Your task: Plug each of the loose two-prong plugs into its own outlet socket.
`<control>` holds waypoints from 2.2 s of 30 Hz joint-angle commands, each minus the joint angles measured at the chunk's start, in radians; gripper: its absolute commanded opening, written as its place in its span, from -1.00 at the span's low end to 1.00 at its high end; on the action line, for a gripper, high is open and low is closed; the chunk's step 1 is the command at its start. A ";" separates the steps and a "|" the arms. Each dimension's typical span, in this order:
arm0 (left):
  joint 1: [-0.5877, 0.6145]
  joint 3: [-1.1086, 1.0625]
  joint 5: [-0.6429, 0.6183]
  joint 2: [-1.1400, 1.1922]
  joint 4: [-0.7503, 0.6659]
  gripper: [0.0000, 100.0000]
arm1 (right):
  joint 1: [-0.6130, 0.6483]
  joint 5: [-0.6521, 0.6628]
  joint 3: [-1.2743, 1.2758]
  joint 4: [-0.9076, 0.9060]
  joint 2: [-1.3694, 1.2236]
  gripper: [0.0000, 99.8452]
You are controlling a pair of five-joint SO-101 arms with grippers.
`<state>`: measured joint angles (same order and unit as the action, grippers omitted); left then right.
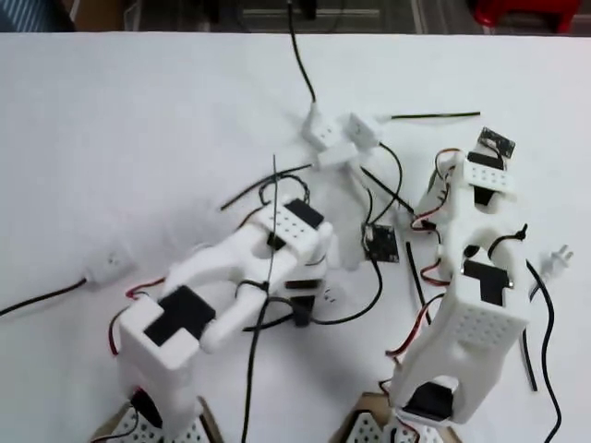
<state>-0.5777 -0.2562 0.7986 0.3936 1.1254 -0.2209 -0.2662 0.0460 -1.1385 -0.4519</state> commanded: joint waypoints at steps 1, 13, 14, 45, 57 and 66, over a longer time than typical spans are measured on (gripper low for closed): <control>0.061 0.078 -0.043 0.054 0.048 -0.66 | 0.025 0.011 -0.012 0.035 0.016 -0.47; 0.447 0.322 -0.109 0.061 0.210 -0.95 | 0.025 0.011 -0.012 0.035 0.016 -0.47; 0.472 0.336 -0.080 0.061 0.238 -0.95 | 0.025 0.011 -0.012 0.035 0.016 -0.47; 0.639 0.534 0.060 0.064 0.407 0.22 | 0.025 0.011 -0.012 0.035 0.016 -0.47; 0.252 0.497 0.051 0.070 0.552 0.22 | 0.025 0.011 -0.012 0.035 0.016 -0.47; 0.176 0.226 0.048 0.070 0.250 0.22 | 0.025 0.011 -0.012 0.035 0.015 -0.47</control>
<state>-0.3920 0.0199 0.8539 0.4549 1.4431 -0.2179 -0.2662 0.0460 -1.1354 -0.4519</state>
